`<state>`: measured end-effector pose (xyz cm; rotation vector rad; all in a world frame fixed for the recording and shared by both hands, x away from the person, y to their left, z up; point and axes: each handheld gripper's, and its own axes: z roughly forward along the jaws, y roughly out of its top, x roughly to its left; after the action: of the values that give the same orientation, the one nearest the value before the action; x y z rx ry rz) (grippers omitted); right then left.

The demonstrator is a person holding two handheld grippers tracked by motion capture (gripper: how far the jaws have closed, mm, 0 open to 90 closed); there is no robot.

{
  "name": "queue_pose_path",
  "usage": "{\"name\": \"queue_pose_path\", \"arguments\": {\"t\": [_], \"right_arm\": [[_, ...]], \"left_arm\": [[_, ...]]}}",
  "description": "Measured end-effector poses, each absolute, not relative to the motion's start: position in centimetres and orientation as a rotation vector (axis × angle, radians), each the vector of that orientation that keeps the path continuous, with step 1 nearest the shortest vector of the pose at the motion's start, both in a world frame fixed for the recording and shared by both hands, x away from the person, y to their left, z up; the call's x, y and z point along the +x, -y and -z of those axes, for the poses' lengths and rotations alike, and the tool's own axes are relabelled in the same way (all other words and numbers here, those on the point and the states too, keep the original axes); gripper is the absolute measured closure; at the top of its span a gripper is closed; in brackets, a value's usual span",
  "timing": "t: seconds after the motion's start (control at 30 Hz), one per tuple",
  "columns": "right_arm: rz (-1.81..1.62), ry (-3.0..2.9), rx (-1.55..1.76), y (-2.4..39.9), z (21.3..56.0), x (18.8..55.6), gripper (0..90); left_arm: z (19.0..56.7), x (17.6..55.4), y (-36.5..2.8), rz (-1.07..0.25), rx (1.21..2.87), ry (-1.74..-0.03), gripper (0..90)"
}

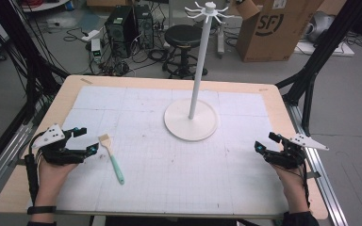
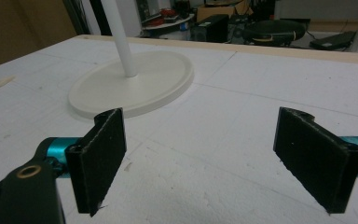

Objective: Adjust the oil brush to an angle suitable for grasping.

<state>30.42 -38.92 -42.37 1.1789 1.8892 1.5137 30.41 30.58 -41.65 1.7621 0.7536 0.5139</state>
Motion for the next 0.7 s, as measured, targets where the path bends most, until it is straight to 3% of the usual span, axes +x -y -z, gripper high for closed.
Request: {"name": "queue_pose_path", "arguments": {"t": [0.43, 0.6, 0.7], "right_arm": [[-1.52, -1.88, 1.191, 39.2, 42.5, 30.6, 16.6], [-1.525, -1.878, 1.196, 39.3, 42.5, 30.6, 16.6], [-1.526, -1.874, 1.202, 39.3, 42.5, 30.6, 16.6]], "left_arm": [[41.9, 29.0, -30.3, -0.454, 1.781, -0.709, 20.5], [42.4, 28.1, -30.5, -0.406, 1.803, -0.68, 32.3], [42.7, 27.5, -30.5, -0.375, 1.822, -0.654, 44.2]]}}
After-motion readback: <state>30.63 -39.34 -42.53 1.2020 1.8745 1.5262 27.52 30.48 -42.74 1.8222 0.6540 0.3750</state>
